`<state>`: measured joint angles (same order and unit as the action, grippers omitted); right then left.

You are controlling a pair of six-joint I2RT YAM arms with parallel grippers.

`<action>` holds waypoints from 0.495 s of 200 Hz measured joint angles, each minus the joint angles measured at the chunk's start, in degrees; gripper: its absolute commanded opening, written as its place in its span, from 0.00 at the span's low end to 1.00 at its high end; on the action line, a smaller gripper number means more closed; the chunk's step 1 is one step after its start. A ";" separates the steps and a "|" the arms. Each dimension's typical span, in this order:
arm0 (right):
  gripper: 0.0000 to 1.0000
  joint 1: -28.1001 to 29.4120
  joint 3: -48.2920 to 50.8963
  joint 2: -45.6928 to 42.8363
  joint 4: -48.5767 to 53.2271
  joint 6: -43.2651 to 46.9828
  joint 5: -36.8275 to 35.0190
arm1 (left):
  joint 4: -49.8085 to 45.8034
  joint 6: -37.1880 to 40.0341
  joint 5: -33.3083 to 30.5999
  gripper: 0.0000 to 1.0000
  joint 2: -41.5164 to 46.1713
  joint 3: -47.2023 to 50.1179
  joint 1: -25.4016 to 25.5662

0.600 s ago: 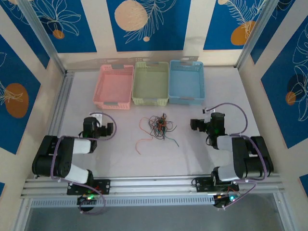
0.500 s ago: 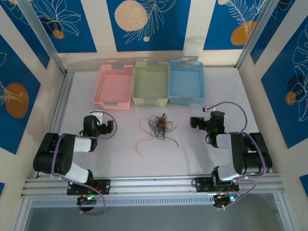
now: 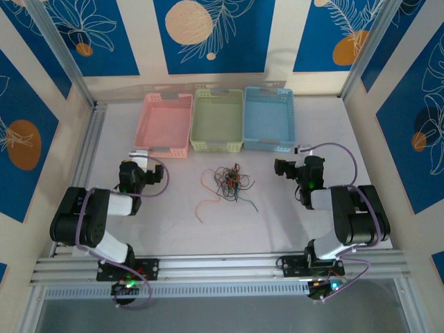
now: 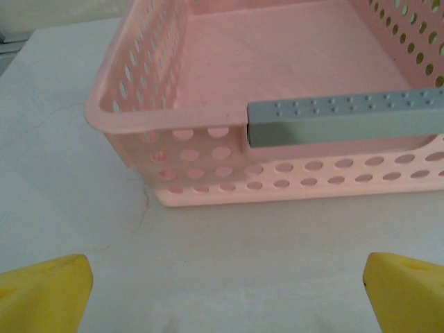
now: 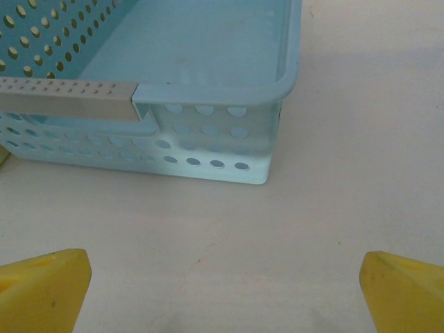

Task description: Untangle the cables

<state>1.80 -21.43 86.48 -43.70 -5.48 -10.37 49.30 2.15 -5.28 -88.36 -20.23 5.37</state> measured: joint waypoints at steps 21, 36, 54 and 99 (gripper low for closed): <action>0.99 -0.02 -0.02 0.00 -0.59 -0.17 -0.02 | 0.85 0.17 0.35 1.00 0.00 0.00 0.00; 0.99 -0.02 -0.07 0.00 -0.90 -0.20 -0.02 | 1.09 0.44 0.39 1.00 -0.02 -0.09 0.00; 0.99 -0.02 -0.13 0.00 -1.29 -0.35 -0.17 | 1.31 0.83 0.42 1.00 -0.02 -0.11 0.00; 0.99 -0.02 -0.33 0.00 -1.99 -0.59 -0.20 | 1.33 1.07 0.68 1.00 -0.02 -0.11 0.00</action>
<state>1.78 -21.76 86.48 -45.69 -6.07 -10.57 50.63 3.22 -4.60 -88.38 -20.34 5.37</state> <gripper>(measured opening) 0.995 0.998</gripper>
